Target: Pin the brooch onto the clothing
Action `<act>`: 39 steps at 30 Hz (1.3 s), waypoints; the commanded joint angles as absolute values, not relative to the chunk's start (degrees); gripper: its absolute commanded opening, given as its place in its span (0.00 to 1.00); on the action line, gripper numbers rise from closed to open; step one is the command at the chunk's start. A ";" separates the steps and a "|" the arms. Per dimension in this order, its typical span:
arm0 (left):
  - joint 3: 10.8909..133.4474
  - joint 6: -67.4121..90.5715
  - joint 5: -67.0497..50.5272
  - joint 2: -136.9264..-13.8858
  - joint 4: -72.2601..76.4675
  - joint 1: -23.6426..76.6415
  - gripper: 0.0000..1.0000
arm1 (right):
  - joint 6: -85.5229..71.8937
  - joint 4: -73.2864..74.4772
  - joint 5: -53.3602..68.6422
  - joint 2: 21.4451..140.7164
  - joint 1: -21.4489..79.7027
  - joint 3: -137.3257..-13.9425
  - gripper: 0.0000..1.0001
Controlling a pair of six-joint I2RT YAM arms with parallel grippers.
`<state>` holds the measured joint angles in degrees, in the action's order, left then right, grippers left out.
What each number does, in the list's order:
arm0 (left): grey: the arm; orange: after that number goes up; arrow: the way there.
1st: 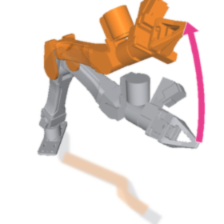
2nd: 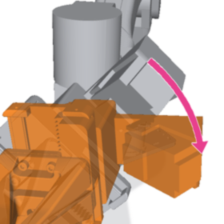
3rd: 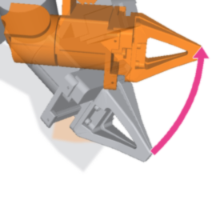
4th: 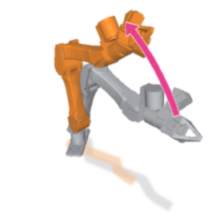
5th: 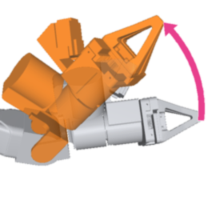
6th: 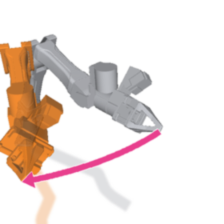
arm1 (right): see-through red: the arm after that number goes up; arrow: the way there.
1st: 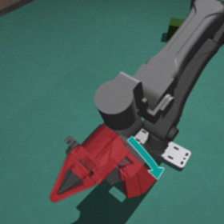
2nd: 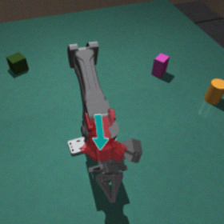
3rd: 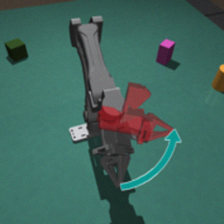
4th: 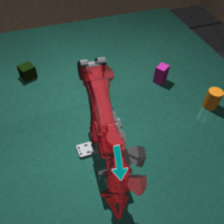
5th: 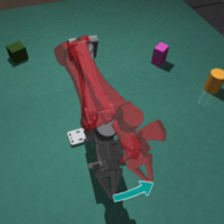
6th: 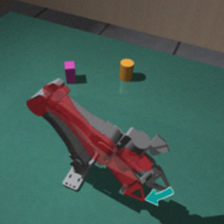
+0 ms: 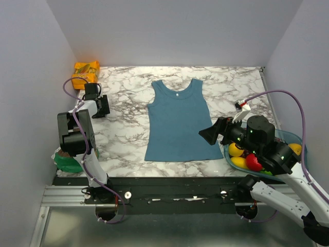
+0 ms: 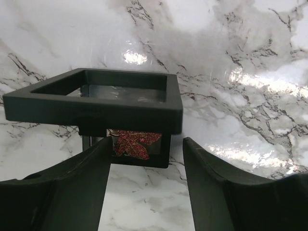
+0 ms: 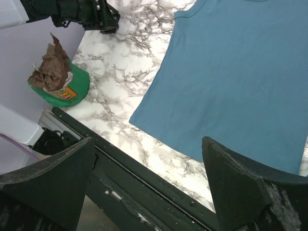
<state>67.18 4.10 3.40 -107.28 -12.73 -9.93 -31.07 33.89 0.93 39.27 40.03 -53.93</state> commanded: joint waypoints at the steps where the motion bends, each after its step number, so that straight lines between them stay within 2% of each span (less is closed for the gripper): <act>1: 69.69 5.10 0.62 -109.86 -14.33 -11.16 0.68 | -32.25 32.78 1.50 39.11 39.99 -53.09 0.98; 4: 69.96 5.45 0.62 -110.21 -14.33 -11.16 0.65 | -32.78 32.70 1.58 39.46 39.99 -52.74 0.98; 7: 70.75 5.45 0.09 -111.18 -14.85 -11.25 0.46 | -32.96 32.52 1.93 39.73 39.99 -52.30 0.98; 9: 70.84 5.45 0.35 -111.27 -15.20 -11.25 0.45 | -33.05 32.52 2.28 39.73 39.99 -52.12 0.98; 13: 70.14 5.27 0.79 -110.13 -14.94 -11.25 0.36 | -33.57 32.26 2.46 39.81 39.99 -51.42 0.98; 19: 69.70 5.01 2.28 -107.32 -15.21 -10.02 0.32 | -34.19 31.38 3.25 39.90 39.99 -50.54 0.98; 29: 67.68 4.48 4.84 -100.38 -16.96 -5.71 0.31 | -34.63 30.50 3.87 40.61 39.99 -49.75 0.98; 33: 66.10 5.45 1.94 -97.92 -18.89 -2.65 0.30 | -34.63 30.32 3.87 40.52 40.08 -49.40 0.98; 35: 65.13 5.89 0.10 -95.90 -19.60 2.08 0.29 | -34.45 30.32 3.87 40.69 39.99 -49.40 0.98; 39: 63.20 7.20 -10.69 -92.20 -18.81 10.36 0.29 | -33.58 30.24 4.31 42.10 39.99 -49.83 0.98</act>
<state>65.14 5.74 0.60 -96.73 -18.02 2.28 -34.09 31.31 2.96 41.01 40.01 -50.17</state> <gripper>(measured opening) 0.369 0.980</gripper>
